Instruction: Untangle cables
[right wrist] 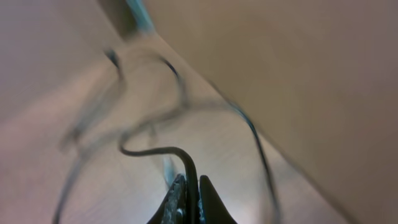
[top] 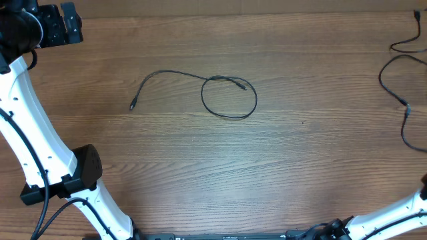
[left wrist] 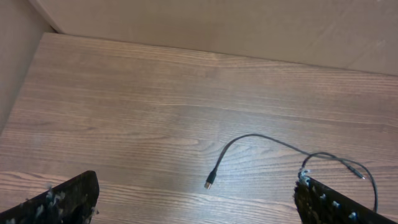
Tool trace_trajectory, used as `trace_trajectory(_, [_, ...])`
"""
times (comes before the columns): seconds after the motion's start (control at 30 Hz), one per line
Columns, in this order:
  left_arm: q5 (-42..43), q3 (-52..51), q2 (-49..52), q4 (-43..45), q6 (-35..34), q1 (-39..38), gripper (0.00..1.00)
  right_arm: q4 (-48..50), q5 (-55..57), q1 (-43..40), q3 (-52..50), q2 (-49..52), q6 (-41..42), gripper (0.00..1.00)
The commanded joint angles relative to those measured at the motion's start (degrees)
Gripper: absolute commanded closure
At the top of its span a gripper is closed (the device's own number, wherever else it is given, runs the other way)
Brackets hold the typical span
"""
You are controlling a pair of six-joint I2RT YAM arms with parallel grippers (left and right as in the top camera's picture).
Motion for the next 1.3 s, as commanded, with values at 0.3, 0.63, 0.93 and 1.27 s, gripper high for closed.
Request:
trace_trajectory(0.3, [2.6,0.4,-0.7,-0.3,-0.9,-0.9,0.0,23.2,22.1,18.0,0.7,-0.4,2.4,0.96])
trace_trajectory(0.63, [2.6,0.3,-0.7,-0.3,-0.9,-0.9,0.0,2.8,26.9,9.1,0.7,2.4,0.9,0.96])
trace_trajectory(0.93, [3.8,0.3,-0.6,-0.3,-0.9,-1.3,0.0,-4.3,22.4,-0.3,0.7,2.4,1.1,0.96])
trace_trajectory(1.27, [4.2,0.3,-0.6,-0.3,-0.9,-2.2,0.0,-7.0,-1.8,-2.0,0.8,0.1,0.9,0.0])
